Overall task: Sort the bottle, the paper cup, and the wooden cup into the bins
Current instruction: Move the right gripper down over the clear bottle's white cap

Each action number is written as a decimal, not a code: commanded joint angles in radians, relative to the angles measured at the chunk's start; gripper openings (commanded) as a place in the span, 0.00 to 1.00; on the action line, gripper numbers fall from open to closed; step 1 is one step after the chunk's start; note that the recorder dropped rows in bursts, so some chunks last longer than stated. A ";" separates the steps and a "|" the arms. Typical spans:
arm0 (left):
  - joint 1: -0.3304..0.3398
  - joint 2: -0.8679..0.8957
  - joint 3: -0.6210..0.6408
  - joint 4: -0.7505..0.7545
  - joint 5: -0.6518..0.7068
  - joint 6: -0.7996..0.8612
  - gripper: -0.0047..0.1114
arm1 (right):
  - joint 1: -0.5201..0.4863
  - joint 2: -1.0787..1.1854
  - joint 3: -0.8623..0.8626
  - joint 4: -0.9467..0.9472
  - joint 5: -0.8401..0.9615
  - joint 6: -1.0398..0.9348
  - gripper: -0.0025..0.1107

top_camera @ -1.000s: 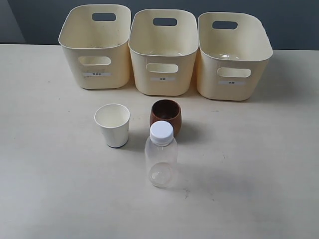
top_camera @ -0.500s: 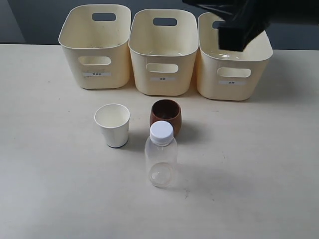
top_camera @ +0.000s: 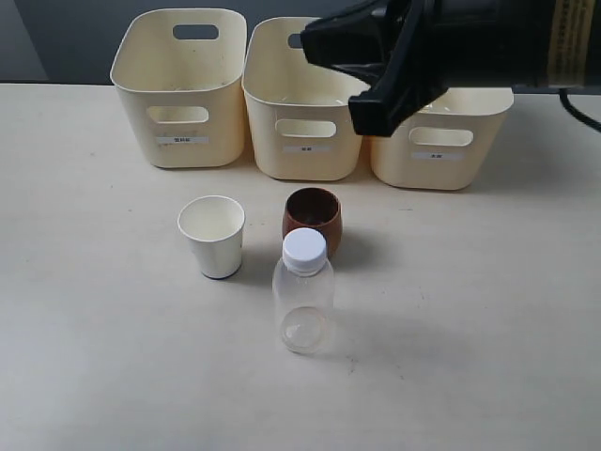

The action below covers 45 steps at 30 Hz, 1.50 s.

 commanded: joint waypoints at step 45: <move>0.000 -0.005 0.002 -0.009 -0.006 -0.004 0.04 | 0.026 0.065 0.269 0.002 -0.063 -0.019 0.75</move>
